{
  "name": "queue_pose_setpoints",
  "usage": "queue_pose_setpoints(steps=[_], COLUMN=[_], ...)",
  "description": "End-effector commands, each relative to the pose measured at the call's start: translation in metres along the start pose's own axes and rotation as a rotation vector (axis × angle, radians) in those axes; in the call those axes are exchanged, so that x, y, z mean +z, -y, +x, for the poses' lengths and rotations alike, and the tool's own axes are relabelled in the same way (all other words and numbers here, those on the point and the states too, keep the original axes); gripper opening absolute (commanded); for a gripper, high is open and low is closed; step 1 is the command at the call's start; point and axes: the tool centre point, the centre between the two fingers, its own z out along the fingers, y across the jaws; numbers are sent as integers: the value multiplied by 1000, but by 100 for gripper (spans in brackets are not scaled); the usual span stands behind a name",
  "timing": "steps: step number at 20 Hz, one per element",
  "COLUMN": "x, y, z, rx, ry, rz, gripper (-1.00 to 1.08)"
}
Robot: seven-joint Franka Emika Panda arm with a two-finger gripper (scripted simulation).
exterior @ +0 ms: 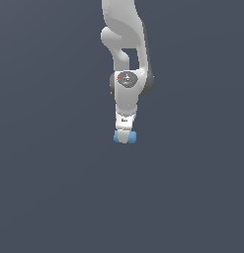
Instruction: Pick up the object and move it to a goal position.
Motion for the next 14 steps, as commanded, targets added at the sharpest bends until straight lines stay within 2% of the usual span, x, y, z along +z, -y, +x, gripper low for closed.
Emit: queue_pose_setpoints(steps=[1, 14], x=[1, 14], y=[2, 4], z=[0, 1], rx=[-30, -53], ry=[-1, -2], rz=[0, 0], gripper=[100, 100])
